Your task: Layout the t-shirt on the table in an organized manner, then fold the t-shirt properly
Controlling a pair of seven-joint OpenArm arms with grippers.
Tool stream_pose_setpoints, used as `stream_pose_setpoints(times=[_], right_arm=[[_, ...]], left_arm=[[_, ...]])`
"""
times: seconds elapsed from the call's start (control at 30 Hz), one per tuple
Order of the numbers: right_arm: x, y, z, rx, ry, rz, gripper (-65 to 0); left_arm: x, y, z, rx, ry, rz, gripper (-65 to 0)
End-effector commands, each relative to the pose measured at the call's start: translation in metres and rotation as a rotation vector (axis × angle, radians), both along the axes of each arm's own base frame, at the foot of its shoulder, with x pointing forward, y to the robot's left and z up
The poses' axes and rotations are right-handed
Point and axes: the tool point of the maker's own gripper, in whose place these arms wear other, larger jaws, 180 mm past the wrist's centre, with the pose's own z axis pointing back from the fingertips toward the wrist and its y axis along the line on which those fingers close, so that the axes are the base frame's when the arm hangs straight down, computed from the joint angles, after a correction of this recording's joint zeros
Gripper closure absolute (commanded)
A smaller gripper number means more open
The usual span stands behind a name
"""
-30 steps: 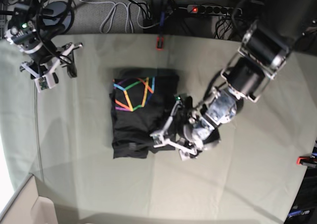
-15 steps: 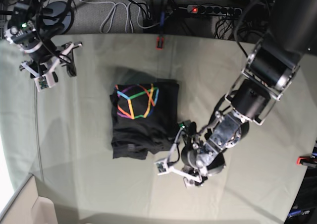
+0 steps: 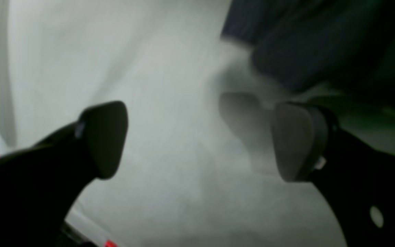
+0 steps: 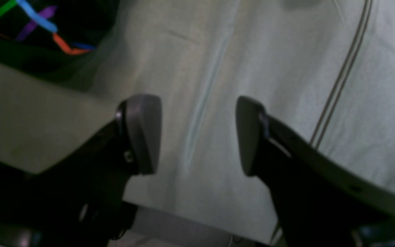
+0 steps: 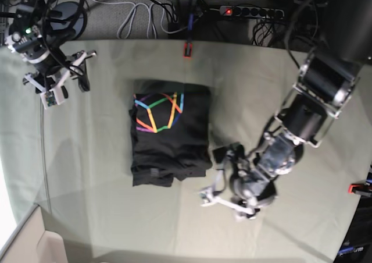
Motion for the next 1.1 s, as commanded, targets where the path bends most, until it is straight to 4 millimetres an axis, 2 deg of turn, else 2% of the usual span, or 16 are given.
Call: stream_pose_setpoints(times=[0.0,0.17,0.27,0.33,0.37,0.47,0.53,0.57,0.63,0.73,0.77,0.83,1.0,1.07], right_arm=[[0.006,0.001,0.009,0.005,-0.039,0.010,-35.0],[0.012,0.002,0.012,0.011,-0.055,0.008,-35.0],[0.014,0.004,0.015,0.015,-0.065,0.012,-35.0],[0.017,0.015,0.014,0.026,-0.067,0.041,-35.1],[0.018,0.022,0.014,0.032,-0.067,0.060,-35.2],[0.027,0.043,0.017,0.052,-0.084,0.115,-35.2],[0.034,0.051,0.020,0.061,-0.098,0.135,-35.2],[0.037,0.054,0.021,0.066,-0.103,0.145,-35.2],[0.042,0.069,0.022,0.094,-0.114,0.163,-35.2],[0.048,0.083,0.026,0.122,-0.130,0.174,-35.2],[0.050,0.093,0.027,0.140,-0.136,0.189,-35.2],[0.057,0.113,0.033,0.162,-0.156,0.234,-35.0],[0.058,0.156,0.035,0.206,-0.158,0.348,-34.0],[0.059,0.172,0.027,0.227,-0.134,0.387,-28.8]], left_arm=[[0.024,0.001,0.030,-0.047,-0.077,0.023,-65.0],[0.051,0.035,0.062,-0.250,-0.152,0.233,-65.0],[0.063,0.070,0.081,-0.358,-0.190,0.390,-65.0],[0.067,0.095,0.090,-0.411,-0.215,0.475,-65.0],[0.063,0.115,0.088,-0.424,-0.219,0.530,-65.0],[0.032,0.179,0.063,-0.422,-0.183,0.708,-65.0],[0.008,0.205,0.048,-0.425,-0.163,0.792,-65.0],[-0.011,0.215,0.034,-0.421,-0.142,0.830,-65.0],[-0.045,0.236,0.018,-0.397,-0.138,0.888,-65.0],[-0.088,0.245,0.004,-0.349,-0.142,0.901,-65.0],[-0.101,0.243,0.000,-0.342,-0.137,0.897,-65.0],[-0.114,0.234,-0.001,-0.353,-0.141,0.882,-65.0],[-0.146,0.220,0.004,-0.374,-0.152,0.844,-65.0],[-0.156,0.215,0.005,-0.387,-0.149,0.834,-65.0]])
